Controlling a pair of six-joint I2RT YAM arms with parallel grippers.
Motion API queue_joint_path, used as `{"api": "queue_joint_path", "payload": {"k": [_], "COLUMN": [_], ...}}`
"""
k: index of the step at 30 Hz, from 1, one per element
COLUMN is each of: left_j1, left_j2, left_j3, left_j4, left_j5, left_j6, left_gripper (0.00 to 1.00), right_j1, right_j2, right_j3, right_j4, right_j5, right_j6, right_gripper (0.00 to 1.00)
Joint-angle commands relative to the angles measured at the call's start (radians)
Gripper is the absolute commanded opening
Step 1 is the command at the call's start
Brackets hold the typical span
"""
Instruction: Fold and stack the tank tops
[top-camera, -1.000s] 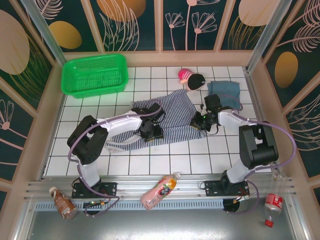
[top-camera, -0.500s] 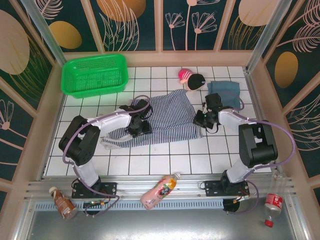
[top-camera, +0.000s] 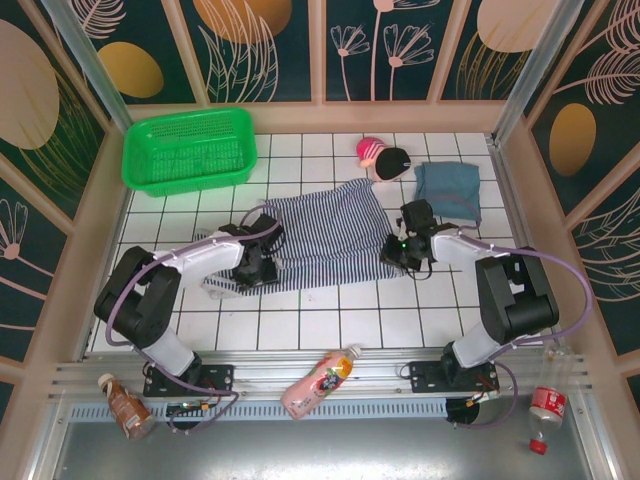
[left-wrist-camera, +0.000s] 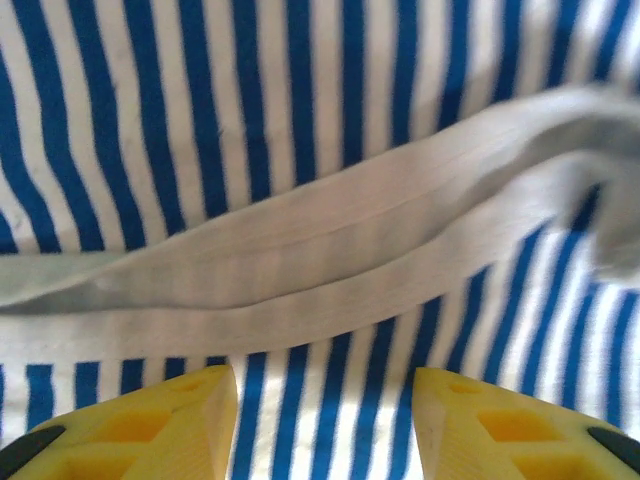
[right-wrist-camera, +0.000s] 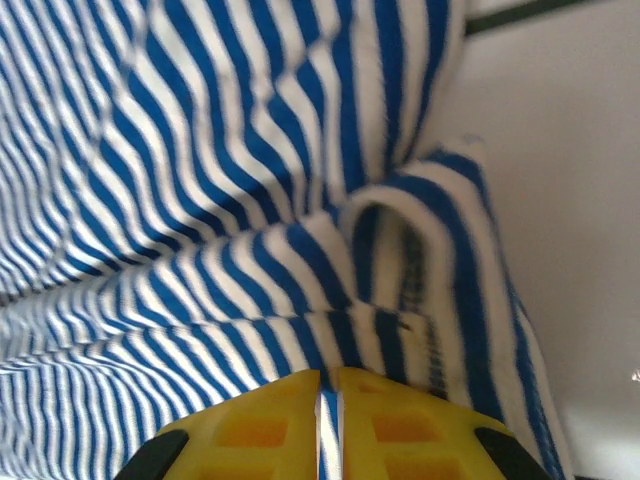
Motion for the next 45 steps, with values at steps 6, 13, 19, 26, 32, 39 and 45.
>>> {"api": "queue_joint_path", "payload": {"k": [6,13,19,26,32,39,45], "left_j1": [0.029,0.028,0.029,0.035,0.092,0.146,0.209], "left_j2": [-0.100,-0.180,-0.278,-0.358,-0.232,-0.015,0.193], "left_j3": [-0.143,-0.198,-0.258,-0.214,0.034,0.254,0.423], "left_j4": [-0.069,-0.085,-0.160,-0.308,-0.272,-0.107,0.000], "left_j5": [-0.029,0.073,0.155,0.056,-0.025,-0.067,-0.014], "left_j6": [-0.023,-0.024,-0.051,-0.054,0.083,0.283,0.399], "left_gripper": [0.48,0.49,0.50,0.54,0.56,0.62,0.62], "right_j1": [0.008,0.047,0.095,0.108,0.027,-0.070,-0.087], "right_j2": [0.004,-0.147,-0.171,-0.237,-0.253,-0.092,0.114], "right_j3": [-0.083,-0.147,-0.071,-0.017,0.091,0.172,0.277], "right_j4": [-0.176,-0.343,-0.485,-0.568,-0.279,0.053,0.150], "right_j5": [0.107,0.166,0.180,0.183,0.164,0.055,0.006], "right_j6": [0.029,0.097,0.121,0.150,-0.053,-0.314,-0.366], "right_gripper": [0.13,0.14,0.16,0.18,0.30,0.47,0.51]}}
